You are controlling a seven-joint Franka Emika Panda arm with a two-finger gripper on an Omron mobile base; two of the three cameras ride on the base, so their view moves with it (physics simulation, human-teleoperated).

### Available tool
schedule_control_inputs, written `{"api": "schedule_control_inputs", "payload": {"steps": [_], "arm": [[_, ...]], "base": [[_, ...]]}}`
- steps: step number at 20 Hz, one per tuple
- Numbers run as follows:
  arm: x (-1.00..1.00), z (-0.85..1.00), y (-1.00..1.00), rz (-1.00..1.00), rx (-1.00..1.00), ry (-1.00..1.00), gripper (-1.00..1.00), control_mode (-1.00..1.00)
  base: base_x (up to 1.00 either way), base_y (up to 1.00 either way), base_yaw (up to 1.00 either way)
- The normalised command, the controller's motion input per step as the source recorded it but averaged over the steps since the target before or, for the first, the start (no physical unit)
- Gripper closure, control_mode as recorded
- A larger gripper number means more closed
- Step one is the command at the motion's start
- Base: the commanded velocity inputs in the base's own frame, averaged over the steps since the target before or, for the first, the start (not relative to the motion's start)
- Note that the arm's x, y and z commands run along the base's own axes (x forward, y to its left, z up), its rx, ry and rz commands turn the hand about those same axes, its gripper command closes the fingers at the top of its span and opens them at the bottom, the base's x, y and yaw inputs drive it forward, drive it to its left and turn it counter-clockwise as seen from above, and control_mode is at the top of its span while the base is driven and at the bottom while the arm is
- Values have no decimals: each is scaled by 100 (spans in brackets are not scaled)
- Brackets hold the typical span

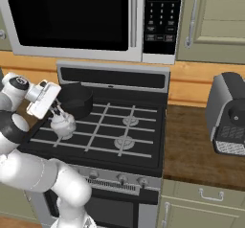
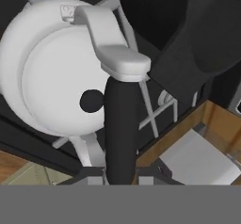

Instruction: Pick the kettle from the counter and place it on a stove burner. Then turn the burner on.

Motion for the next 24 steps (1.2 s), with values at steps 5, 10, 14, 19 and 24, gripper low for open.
{"api": "schedule_control_inputs", "payload": {"steps": [5,10,14,19,24], "arm": [[0,0,0,0,2,0,-100,-100],[0,1,0,0,0,0,-100,-100],[-13,20,2,0,0,-6,-100,-100],[-90,9,33,17,-9,-22,-100,-100],[-100,-31,60,38,-24,-6,-100,-100]], "base": [[0,0,0],[0,0,0],[0,0,0],[0,0,0],[0,0,0]]}}
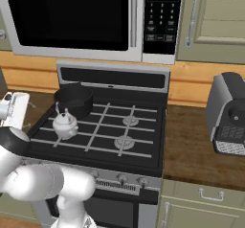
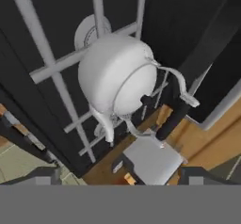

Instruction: Pick the kettle from the counter and place it on a stove burner. Then turn the burner on.

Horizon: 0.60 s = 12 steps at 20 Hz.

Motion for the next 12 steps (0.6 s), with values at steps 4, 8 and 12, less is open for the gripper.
{"api": "schedule_control_inputs", "payload": {"steps": [4,8,12], "arm": [[-100,-81,42,47,-38,0,-100,-100],[-91,-100,16,57,-51,4,-100,-100],[-25,-85,34,44,-46,6,-100,-100]], "base": [[0,0,0],[0,0,0],[0,0,0]]}}
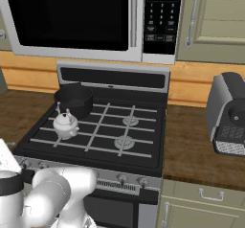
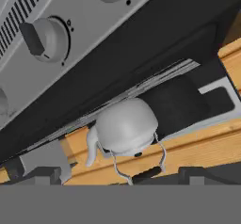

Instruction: Pick the kettle from the counter and place it on a stove burner. Then turn the burner on.

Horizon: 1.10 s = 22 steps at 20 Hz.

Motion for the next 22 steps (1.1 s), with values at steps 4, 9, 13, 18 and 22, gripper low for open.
{"api": "schedule_control_inputs", "payload": {"steps": [4,9,13,18,22], "arm": [[0,-29,28,0,-29,-1,-100,-100],[-8,-87,51,2,-43,-9,-100,-100],[-5,-78,62,3,-28,-1,-100,-100],[11,-42,34,4,-6,-2,-100,-100],[6,-44,0,3,-7,-4,-100,-100]], "base": [[0,0,0],[0,0,0],[0,0,0],[0,0,0],[0,0,0]]}}
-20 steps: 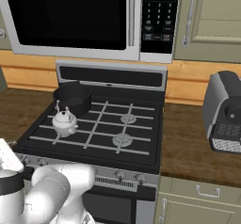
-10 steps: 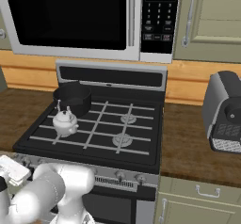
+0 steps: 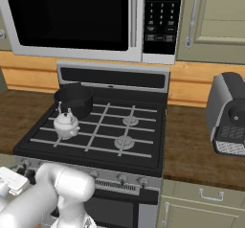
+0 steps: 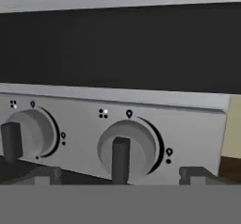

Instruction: Pick the kettle from the counter and place it on a stove burner. Then turn the burner on.

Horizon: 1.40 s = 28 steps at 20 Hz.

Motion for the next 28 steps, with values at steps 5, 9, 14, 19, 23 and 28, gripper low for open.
{"api": "schedule_control_inputs", "payload": {"steps": [5,9,14,19,23,28], "arm": [[19,-22,0,3,-4,0,-100,-100],[33,3,-3,4,0,0,-100,-100],[6,20,-7,0,3,0,-100,-100],[0,8,-5,0,1,-2,-100,-100],[0,11,-3,0,0,0,-100,-100],[0,0,0,0,0,0,100,-100]], "base": [[0,0,0],[0,0,0],[0,0,0],[0,0,0],[0,0,0],[0,0,0]]}}
